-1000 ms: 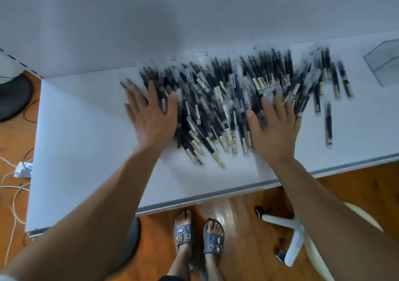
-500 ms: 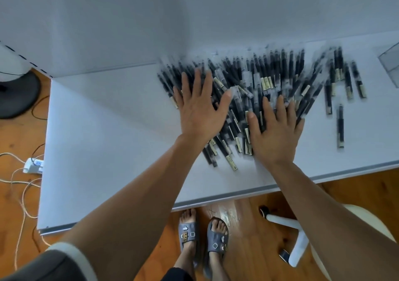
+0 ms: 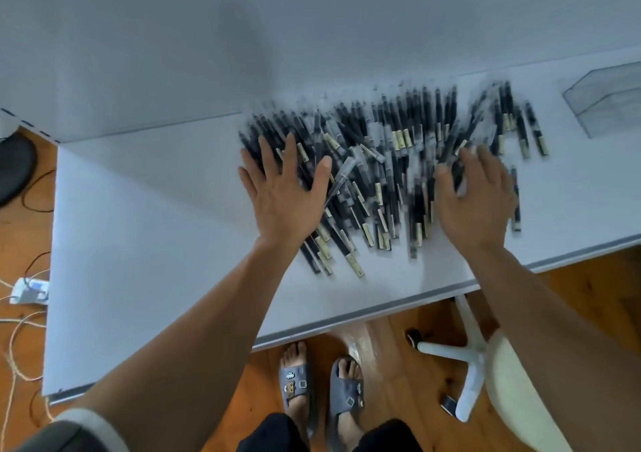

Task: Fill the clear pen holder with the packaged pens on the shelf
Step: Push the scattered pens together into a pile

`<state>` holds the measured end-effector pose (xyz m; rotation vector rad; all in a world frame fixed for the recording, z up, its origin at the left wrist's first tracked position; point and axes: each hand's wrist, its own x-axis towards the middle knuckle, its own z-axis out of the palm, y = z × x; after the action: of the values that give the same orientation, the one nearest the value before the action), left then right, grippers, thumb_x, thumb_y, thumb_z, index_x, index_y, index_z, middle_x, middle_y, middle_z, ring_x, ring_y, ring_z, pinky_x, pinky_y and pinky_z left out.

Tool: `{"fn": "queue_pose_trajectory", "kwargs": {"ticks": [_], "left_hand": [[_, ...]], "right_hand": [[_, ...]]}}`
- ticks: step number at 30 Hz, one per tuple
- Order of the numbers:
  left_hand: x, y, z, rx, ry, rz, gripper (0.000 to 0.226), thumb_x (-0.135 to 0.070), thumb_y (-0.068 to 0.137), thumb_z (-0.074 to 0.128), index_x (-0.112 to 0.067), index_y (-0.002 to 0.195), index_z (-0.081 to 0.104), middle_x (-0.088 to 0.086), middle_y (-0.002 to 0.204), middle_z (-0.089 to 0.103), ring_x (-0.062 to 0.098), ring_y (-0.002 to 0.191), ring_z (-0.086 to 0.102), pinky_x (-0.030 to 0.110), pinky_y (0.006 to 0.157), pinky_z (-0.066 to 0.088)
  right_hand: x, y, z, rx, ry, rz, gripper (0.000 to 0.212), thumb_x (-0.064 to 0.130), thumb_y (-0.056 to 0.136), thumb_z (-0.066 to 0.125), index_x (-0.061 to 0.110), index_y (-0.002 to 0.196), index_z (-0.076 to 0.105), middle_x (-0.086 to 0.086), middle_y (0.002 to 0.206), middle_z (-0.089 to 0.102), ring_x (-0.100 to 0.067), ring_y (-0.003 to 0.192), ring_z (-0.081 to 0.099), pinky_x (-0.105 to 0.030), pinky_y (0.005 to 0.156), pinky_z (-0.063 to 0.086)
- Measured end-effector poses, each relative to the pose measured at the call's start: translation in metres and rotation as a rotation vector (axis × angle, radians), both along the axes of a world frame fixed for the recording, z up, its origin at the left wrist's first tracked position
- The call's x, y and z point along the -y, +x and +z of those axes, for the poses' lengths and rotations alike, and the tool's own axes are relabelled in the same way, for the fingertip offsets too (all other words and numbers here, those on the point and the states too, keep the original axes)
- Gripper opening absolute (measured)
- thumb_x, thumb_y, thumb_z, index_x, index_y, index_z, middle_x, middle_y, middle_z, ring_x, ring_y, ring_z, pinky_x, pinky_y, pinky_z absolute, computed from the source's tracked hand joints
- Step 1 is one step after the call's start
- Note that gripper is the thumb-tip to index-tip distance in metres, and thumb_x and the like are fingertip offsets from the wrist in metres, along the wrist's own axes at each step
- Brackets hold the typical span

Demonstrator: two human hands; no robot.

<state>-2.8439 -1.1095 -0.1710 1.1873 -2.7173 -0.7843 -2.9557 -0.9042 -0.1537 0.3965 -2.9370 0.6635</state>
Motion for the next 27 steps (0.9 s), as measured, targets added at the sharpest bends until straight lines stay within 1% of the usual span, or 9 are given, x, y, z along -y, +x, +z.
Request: {"fn": "queue_pose_trajectory", "kwargs": {"ticks": [3,6,10,14,17,20,23,25,27], "left_hand": [[-0.002,-0.002,-0.002,0.011,-0.029,-0.022,0.077,-0.072,0.091,0.020,-0.031,0.154,0.008,0.008,0.163,-0.007,0.030,0.147,-0.018,0.046,0.120,-0.008],[-0.009,-0.012,0.000,-0.023,-0.013,-0.026,0.077,-0.073,0.091,0.022,-0.032,0.154,0.006,0.005,0.162,-0.010,0.028,0.147,-0.017,0.045,0.121,-0.006],[-0.029,-0.032,0.004,-0.055,-0.017,-0.090,0.077,-0.071,0.092,0.024,-0.029,0.154,0.009,0.001,0.163,-0.009,0.023,0.148,-0.015,0.045,0.121,-0.005],[-0.057,-0.057,0.004,-0.060,-0.027,-0.095,0.077,-0.070,0.092,0.023,-0.029,0.155,0.005,0.000,0.163,-0.007,0.024,0.148,-0.017,0.047,0.120,-0.005],[-0.072,-0.074,0.005,-0.065,-0.041,-0.085,0.075,-0.069,0.093,0.024,-0.031,0.154,0.006,-0.002,0.163,-0.006,0.022,0.148,-0.016,0.051,0.120,-0.004],[-0.076,-0.082,0.006,-0.096,-0.027,-0.115,0.072,-0.068,0.093,0.026,-0.033,0.154,0.009,-0.006,0.163,-0.002,0.019,0.148,-0.014,0.054,0.119,-0.005],[-0.069,-0.072,0.006,-0.181,-0.039,-0.109,0.066,-0.064,0.095,0.029,-0.034,0.153,0.015,-0.007,0.163,0.003,0.017,0.149,-0.008,0.053,0.119,-0.004],[-0.066,-0.065,0.003,-0.197,-0.055,-0.043,0.065,-0.063,0.096,0.029,-0.033,0.152,0.020,-0.004,0.163,0.003,0.018,0.149,-0.007,0.051,0.120,-0.004],[-0.066,-0.063,0.000,-0.169,-0.017,0.005,0.066,-0.065,0.095,0.028,-0.034,0.152,0.019,-0.002,0.163,-0.001,0.019,0.149,-0.010,0.051,0.120,-0.004]], "right_hand": [[-0.023,-0.022,-0.004,0.117,0.124,-0.070,0.073,0.062,0.092,0.025,0.016,0.148,0.040,-0.014,0.159,0.027,-0.034,0.148,0.019,-0.054,0.118,0.016],[-0.041,-0.038,-0.006,0.228,0.150,-0.120,0.067,0.058,0.099,0.028,0.017,0.152,0.031,-0.014,0.162,0.018,-0.031,0.150,0.012,-0.052,0.120,0.010],[-0.043,-0.042,-0.006,0.294,0.039,-0.041,0.063,0.052,0.102,0.031,0.014,0.153,0.027,-0.013,0.162,0.017,-0.026,0.151,0.008,-0.048,0.121,0.005],[-0.027,-0.033,0.002,0.377,-0.203,0.006,0.065,0.056,0.099,0.037,0.024,0.154,0.024,-0.004,0.165,0.003,-0.020,0.151,0.004,-0.039,0.117,0.012],[-0.015,-0.033,0.003,0.373,-0.264,0.054,0.066,0.055,0.099,0.040,0.024,0.155,0.024,0.000,0.165,0.000,-0.017,0.151,0.002,-0.035,0.116,0.012],[-0.021,-0.039,-0.002,0.357,-0.294,0.106,0.065,0.052,0.100,0.041,0.021,0.154,0.026,0.002,0.165,0.003,-0.012,0.151,0.003,-0.032,0.119,0.011],[-0.033,-0.045,-0.006,0.284,-0.340,0.125,0.056,0.044,0.102,0.043,0.017,0.150,0.036,0.001,0.161,0.022,-0.013,0.148,0.016,-0.029,0.118,0.017],[-0.041,-0.058,-0.006,0.172,-0.336,0.115,0.052,0.040,0.101,0.043,0.011,0.145,0.045,-0.006,0.156,0.034,-0.019,0.145,0.026,-0.036,0.119,0.023],[-0.048,-0.078,-0.008,0.110,-0.291,0.049,0.052,0.042,0.101,0.041,0.010,0.141,0.049,-0.010,0.154,0.036,-0.024,0.144,0.027,-0.043,0.119,0.023]]}}
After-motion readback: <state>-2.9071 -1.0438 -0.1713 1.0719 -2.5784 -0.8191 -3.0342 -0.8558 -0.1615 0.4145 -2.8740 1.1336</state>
